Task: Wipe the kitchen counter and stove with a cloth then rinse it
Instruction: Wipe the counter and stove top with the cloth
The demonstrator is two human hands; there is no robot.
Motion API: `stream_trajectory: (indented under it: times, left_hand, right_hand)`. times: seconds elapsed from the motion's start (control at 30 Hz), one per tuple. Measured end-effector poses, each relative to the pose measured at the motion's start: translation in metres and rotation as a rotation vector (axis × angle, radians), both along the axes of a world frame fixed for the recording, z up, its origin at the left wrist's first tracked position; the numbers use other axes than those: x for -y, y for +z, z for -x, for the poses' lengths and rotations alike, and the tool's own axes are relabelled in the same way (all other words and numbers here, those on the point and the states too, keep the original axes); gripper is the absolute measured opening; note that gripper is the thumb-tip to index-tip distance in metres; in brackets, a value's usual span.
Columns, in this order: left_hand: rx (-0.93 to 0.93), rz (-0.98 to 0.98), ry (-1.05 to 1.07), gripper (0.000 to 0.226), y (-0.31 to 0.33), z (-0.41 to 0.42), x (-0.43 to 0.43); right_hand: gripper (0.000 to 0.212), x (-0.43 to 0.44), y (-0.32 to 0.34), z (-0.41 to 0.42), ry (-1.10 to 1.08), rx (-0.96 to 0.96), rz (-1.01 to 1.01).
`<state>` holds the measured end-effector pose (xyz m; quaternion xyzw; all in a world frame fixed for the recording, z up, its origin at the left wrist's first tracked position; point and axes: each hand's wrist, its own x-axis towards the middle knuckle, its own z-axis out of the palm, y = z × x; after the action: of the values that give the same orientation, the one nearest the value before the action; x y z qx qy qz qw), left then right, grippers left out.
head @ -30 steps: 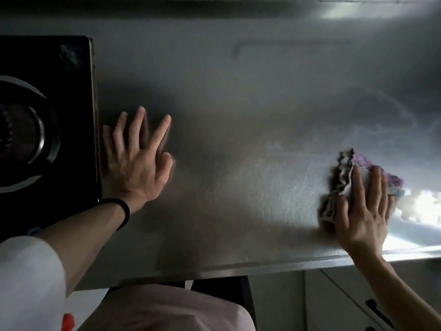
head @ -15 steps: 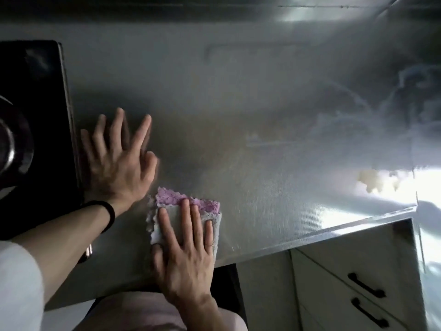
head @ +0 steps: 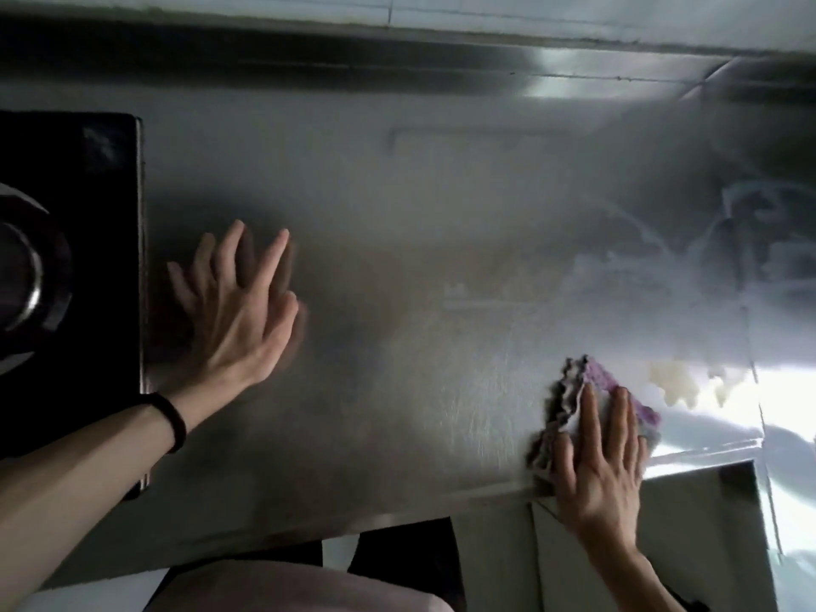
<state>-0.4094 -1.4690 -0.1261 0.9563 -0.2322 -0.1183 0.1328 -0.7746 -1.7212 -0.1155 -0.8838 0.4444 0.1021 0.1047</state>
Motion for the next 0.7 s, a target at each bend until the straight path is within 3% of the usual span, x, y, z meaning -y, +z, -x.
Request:
stream_trajectory:
  times: [0.1, 0.3, 0.47, 0.7]
  left_hand:
    - [-0.055, 0.052, -0.016, 0.069, 0.008, 0.015, 0.044]
    - [-0.056, -0.037, 0.014, 0.067, -0.011, 0.04, 0.104]
    - [0.075, -0.15, 0.011, 0.077, -0.026, 0.046, 0.105]
    - [0.079, -0.165, 0.022, 0.078, -0.024, 0.046, 0.106]
  right_hand:
    - [0.072, -0.014, -0.002, -0.017, -0.004, 0.01, 0.063]
    - [0.076, -0.053, -0.013, -0.076, 0.471, 0.081, -0.076]
    - [0.072, 0.021, -0.021, -0.149, 0.634, 0.121, -0.094]
    - [0.066, 0.122, -0.034, -0.308, 0.724, 0.149, -0.048]
